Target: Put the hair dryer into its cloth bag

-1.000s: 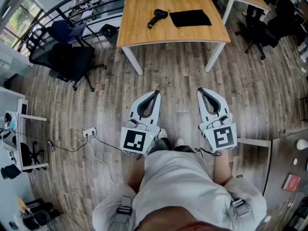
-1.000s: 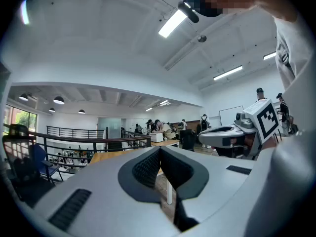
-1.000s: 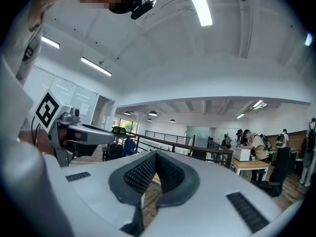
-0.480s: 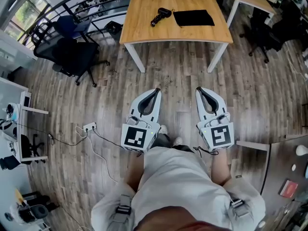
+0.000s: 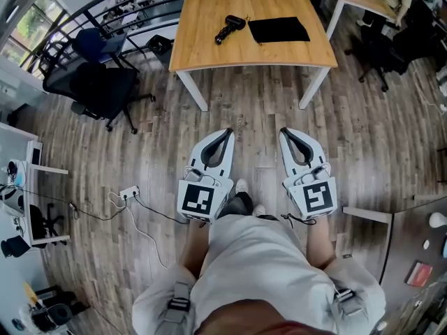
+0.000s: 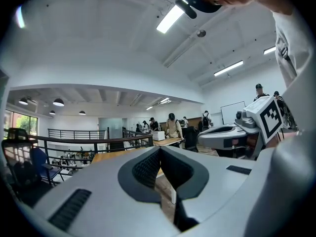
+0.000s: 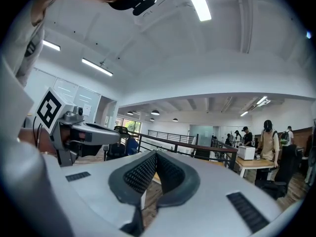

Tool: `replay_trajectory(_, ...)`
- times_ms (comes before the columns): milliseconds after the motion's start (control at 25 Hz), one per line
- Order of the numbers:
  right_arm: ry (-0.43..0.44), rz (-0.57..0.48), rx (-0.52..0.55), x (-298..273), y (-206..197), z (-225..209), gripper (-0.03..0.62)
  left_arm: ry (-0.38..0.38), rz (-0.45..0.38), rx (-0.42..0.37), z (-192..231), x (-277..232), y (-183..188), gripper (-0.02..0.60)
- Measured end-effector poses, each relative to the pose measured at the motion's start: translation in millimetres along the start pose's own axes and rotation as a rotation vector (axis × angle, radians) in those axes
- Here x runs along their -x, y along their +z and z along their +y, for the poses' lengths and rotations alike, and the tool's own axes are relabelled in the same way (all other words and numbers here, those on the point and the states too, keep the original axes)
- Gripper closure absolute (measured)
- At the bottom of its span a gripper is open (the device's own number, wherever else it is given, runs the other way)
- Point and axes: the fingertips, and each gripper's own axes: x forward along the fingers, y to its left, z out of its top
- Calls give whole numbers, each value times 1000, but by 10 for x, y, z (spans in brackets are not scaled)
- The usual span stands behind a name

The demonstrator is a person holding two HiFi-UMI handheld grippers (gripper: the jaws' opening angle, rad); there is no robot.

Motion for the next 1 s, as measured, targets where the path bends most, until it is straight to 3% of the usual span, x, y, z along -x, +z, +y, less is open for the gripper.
replay_trajectory(560, -35, 50, 32, -1022, -5, -153, 572, -50, -2, 23, 836, -593, -96, 561)
replay_trajectory(1000, -70, 78, 20, -1458, -57, -258, 572, -87, -1, 24, 1178, -907, -97, 561)
